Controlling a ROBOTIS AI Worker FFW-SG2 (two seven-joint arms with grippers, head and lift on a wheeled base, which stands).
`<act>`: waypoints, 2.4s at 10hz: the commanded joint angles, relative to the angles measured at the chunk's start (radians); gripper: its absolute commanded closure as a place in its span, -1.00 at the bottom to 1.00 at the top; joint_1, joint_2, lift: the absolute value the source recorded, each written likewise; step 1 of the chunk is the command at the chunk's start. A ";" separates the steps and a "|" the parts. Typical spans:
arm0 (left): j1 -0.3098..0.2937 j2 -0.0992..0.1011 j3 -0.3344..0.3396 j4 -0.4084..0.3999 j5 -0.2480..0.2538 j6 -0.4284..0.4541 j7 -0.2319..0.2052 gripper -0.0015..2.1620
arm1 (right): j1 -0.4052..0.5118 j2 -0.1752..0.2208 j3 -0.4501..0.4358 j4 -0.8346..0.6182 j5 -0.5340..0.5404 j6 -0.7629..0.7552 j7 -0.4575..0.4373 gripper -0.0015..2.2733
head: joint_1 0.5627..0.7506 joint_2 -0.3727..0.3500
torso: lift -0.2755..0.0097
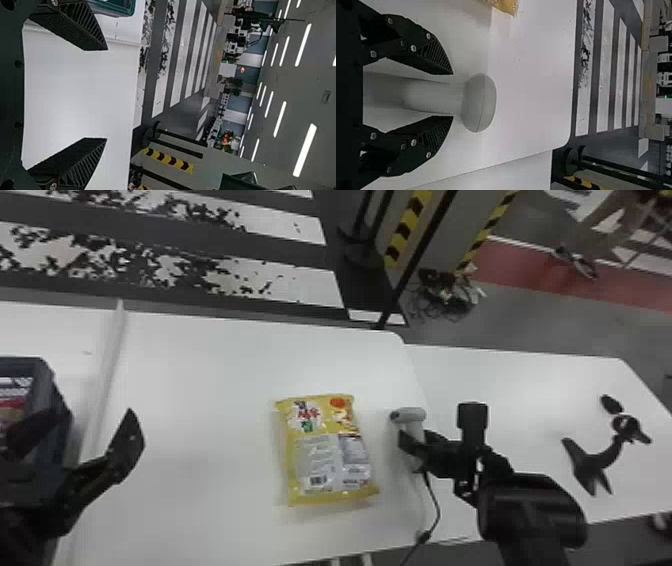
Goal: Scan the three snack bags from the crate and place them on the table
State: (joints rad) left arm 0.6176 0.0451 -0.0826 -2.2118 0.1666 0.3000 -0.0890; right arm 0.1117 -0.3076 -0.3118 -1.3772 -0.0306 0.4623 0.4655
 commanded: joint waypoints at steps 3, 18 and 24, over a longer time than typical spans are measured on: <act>-0.004 0.012 -0.013 -0.002 -0.001 0.003 0.000 -0.95 | 0.059 0.022 -0.026 -0.051 -0.031 -0.027 -0.015 0.95 | 0.41 -0.94 | 0.50; 0.034 0.036 -0.032 -0.048 -0.002 -0.031 0.023 -0.95 | 0.615 0.248 0.005 -0.898 -0.235 0.206 -0.143 0.96 | 0.41 -0.75 | 0.50; 0.045 0.039 -0.051 -0.098 -0.039 -0.034 0.029 -0.95 | 0.711 0.254 0.140 -0.939 -0.206 0.230 -0.153 0.97 | 0.41 -0.41 | 0.50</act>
State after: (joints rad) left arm 0.6616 0.0833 -0.1328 -2.3025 0.1290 0.2637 -0.0596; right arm 0.8184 -0.0539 -0.1839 -2.3167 -0.2447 0.6966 0.3125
